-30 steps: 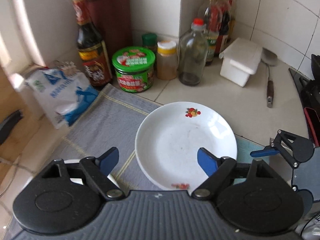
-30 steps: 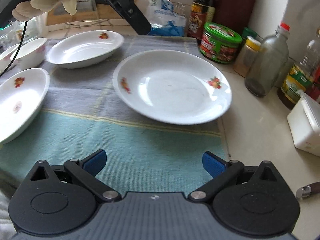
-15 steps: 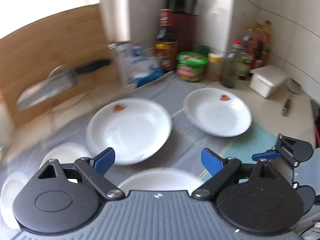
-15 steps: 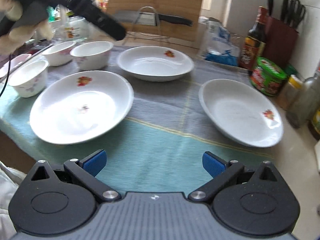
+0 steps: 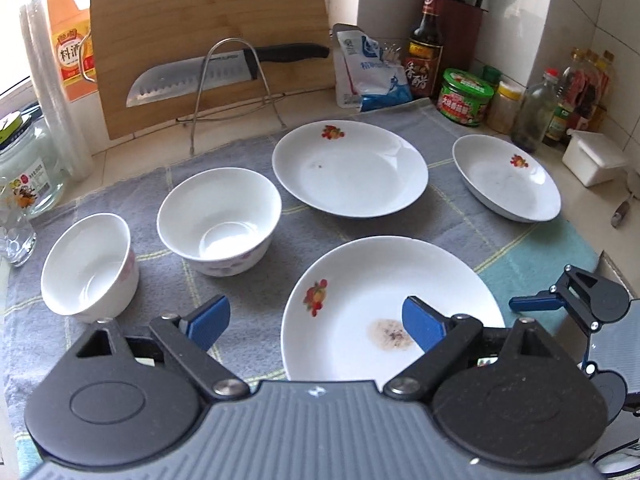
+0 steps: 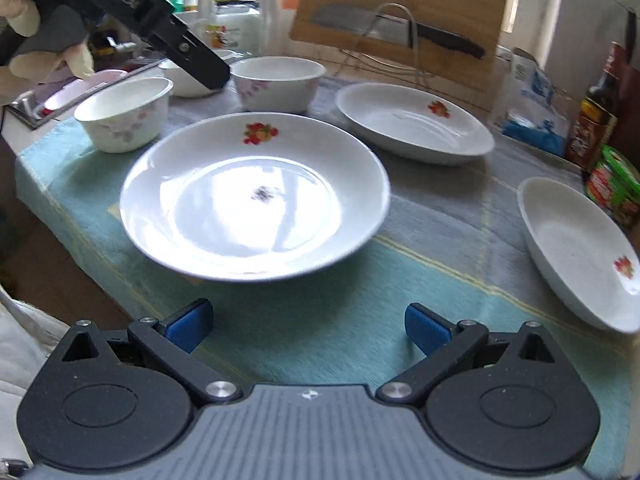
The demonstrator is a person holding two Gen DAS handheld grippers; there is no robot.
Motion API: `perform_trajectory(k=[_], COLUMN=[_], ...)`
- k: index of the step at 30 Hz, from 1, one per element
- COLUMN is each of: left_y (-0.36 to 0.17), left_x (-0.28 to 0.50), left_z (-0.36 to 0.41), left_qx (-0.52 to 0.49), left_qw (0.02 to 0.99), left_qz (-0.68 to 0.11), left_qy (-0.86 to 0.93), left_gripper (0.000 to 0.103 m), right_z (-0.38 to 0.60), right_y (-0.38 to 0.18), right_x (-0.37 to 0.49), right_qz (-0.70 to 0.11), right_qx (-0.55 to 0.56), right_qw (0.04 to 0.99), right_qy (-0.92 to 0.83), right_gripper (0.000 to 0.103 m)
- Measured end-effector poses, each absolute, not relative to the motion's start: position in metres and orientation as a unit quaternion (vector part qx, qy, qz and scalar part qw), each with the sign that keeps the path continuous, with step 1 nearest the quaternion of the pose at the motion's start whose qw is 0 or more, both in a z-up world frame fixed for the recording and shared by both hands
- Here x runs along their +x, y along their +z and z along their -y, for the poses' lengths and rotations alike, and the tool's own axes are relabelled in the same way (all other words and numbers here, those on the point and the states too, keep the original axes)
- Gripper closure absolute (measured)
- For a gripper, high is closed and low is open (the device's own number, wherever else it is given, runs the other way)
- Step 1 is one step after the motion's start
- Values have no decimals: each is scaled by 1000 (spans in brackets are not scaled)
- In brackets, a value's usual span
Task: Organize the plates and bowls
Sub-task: 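Grasp the rim of the brown-stained white plate with the left gripper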
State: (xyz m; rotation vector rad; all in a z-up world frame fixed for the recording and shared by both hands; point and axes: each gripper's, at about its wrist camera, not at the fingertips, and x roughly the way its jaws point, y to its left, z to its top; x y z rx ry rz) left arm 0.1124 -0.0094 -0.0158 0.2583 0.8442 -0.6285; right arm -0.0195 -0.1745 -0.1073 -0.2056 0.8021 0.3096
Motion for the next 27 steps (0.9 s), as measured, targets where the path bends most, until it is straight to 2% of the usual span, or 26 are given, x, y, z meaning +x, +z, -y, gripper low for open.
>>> perform_trajectory(k=[11,20,27], left_y=[-28,-35,-48], left_x=[128,138,149], left_z=[25,37,48], left_qx=[128,123,129], left_qw=[837,834,799], left_qz=[-437,-421,-467], left_qy=[-303,-336,-355], left_gripper=[10,10,10], right_z=[168,176,182], right_y=[-116,-121,-126], right_x=[-9,-11,-17], right_qz=[-356,-323,-297], right_qx=[-109,-102,-97], right_qw=[899,910,917], right_qy=[231,240,246], right_gripper=[0,0,0])
